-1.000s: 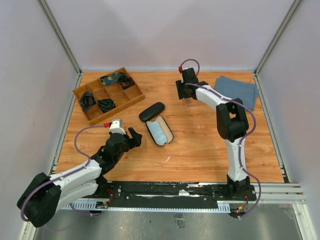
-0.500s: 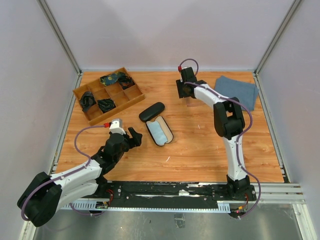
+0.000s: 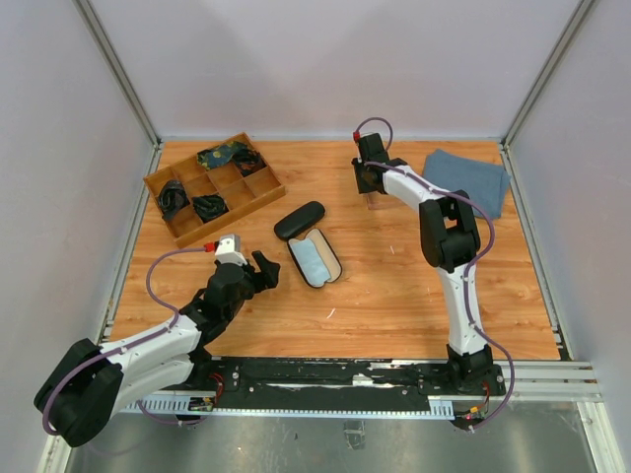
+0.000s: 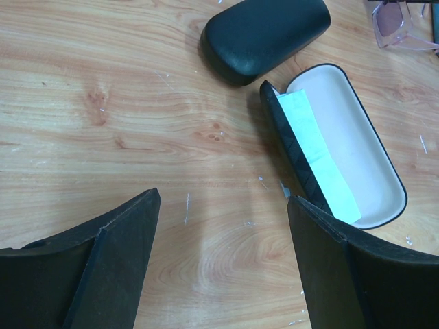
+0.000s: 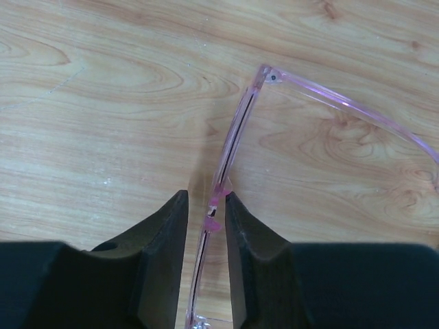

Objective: Organize the sunglasses
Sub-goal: Pick up the sunglasses from the center of the board, then fold the sunglasses.

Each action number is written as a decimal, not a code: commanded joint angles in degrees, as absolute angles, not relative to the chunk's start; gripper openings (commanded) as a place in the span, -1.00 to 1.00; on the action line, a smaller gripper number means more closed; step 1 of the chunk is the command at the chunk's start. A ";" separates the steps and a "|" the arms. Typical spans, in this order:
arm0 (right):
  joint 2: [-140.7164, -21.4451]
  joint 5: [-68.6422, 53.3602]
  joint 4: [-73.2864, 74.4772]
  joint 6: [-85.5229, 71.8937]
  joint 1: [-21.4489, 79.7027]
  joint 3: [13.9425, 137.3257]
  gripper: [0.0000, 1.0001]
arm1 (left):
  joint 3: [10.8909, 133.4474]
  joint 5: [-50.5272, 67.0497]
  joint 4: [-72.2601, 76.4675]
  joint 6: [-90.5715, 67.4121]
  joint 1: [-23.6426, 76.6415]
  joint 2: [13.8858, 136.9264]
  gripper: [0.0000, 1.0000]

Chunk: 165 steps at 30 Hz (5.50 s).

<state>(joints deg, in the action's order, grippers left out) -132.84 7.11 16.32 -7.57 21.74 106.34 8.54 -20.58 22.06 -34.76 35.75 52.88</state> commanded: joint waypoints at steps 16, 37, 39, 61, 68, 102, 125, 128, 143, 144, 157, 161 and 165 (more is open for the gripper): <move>-129.74 5.36 17.19 -6.08 21.33 105.66 -0.99 | 7.74 -21.24 22.08 -34.62 35.24 50.00 0.63; -72.43 -9.48 -4.04 10.03 36.33 50.46 -0.99 | 17.89 -16.67 7.05 -31.47 35.27 43.03 0.63; -66.56 -9.55 -3.65 12.87 39.32 46.08 -0.99 | 19.04 -16.78 5.39 -30.86 35.25 42.82 0.63; -57.14 2.76 14.15 32.38 69.37 38.25 -0.99 | 31.55 -4.49 1.23 -22.94 35.78 57.07 0.99; -58.59 4.67 14.16 34.56 71.59 37.82 -0.99 | 33.90 -5.31 1.22 -23.42 39.93 61.17 0.99; -54.31 2.46 17.58 37.94 72.69 37.15 -0.99 | 41.27 4.14 3.07 -16.08 52.03 75.36 0.99; -55.37 -6.28 18.97 44.83 76.49 35.98 -0.99 | 58.21 -5.83 -2.61 -13.76 49.31 82.02 0.99; -55.76 -6.99 20.24 45.47 76.76 37.04 -0.99 | 58.65 -3.22 -1.81 -13.11 49.31 82.98 0.99; -54.84 -7.12 20.55 45.67 76.97 38.48 -0.99 | 62.97 3.80 -5.07 -9.91 52.57 89.89 0.99; -54.77 -6.60 20.54 45.60 76.98 38.51 -0.99 | 62.81 3.74 -5.47 -10.05 52.78 90.11 0.99; -52.68 -1.67 19.54 44.60 76.99 38.05 -0.99 | 56.15 6.14 -5.89 -12.79 53.69 85.15 0.99; -52.51 -0.98 19.41 44.48 76.99 38.02 -0.99 | 54.52 5.89 -5.94 -13.54 54.09 83.71 0.99; -52.85 0.05 19.34 44.32 76.99 37.93 -0.99 | 52.78 5.68 -5.53 -14.38 54.46 82.11 0.99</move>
<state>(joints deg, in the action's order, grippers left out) -53.34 -2.07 19.81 45.01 76.29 36.27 54.37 4.89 -6.22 -13.26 53.60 84.73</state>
